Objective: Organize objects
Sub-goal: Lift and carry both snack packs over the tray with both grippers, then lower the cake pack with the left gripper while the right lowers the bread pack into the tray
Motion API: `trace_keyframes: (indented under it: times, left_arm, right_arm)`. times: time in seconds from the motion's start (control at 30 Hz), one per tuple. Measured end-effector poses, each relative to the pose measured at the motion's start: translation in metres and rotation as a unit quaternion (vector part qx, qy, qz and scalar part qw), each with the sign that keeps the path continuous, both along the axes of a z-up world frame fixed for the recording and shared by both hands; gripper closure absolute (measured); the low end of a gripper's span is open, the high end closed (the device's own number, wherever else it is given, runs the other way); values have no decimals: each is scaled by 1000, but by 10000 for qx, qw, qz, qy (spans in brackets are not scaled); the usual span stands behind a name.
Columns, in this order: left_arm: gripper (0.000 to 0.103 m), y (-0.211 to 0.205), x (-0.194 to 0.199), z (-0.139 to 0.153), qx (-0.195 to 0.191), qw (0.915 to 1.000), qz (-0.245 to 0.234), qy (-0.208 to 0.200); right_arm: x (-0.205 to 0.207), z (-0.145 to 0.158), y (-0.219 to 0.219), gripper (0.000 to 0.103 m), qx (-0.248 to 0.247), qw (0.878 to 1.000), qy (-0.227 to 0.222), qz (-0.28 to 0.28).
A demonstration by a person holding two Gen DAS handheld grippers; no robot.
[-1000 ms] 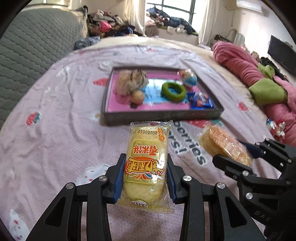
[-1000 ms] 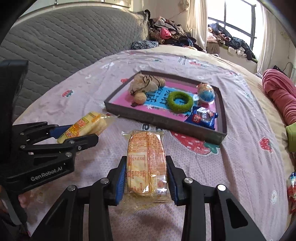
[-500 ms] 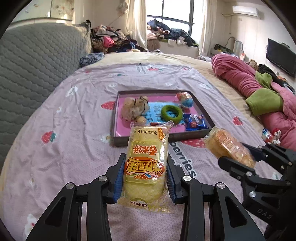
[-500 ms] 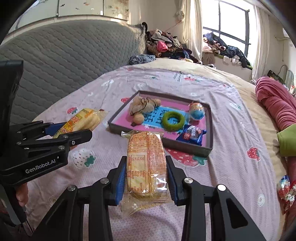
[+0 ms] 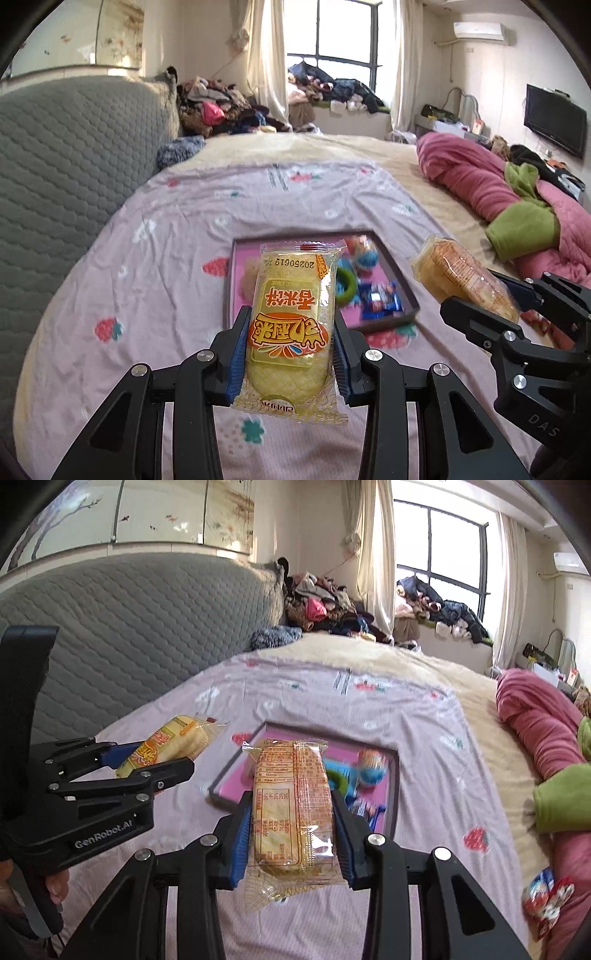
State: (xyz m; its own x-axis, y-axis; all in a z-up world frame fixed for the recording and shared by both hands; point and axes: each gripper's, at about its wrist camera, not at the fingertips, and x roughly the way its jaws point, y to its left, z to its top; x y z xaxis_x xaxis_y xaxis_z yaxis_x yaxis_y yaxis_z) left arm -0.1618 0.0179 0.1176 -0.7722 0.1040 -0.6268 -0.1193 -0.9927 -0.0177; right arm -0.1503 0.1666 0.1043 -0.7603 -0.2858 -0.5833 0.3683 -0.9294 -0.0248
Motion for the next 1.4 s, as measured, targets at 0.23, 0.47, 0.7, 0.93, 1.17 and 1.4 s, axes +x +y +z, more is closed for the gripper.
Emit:
trace_keyframes:
  times: [0.23, 0.47, 0.7, 0.93, 1.17, 1.4]
  left_arm:
    - [63, 1, -28, 39, -19, 9996, 60, 283]
    - [63, 0, -62, 67, 20, 9985, 130, 523]
    - [63, 0, -105, 65, 147, 9985, 139, 509]
    - [63, 8, -132, 30, 223, 9988, 83, 436]
    - [63, 16, -149, -26, 204, 9995, 49, 233]
    - [63, 23, -165, -77, 150, 9999, -1, -11]
  right_arm:
    - [-21, 36, -3, 64, -45, 9994, 338, -20]
    - [-47, 65, -6, 64, -133, 9978, 651, -68]
    - [-73, 80, -9, 64, -307, 9951, 939, -27]
    - [-97, 53, -4, 64, -440, 9945, 946, -104]
    - [-115, 8, 4, 64, -484, 9955, 770, -250]
    - [-132, -41, 18, 64, -655, 9958, 471, -437]
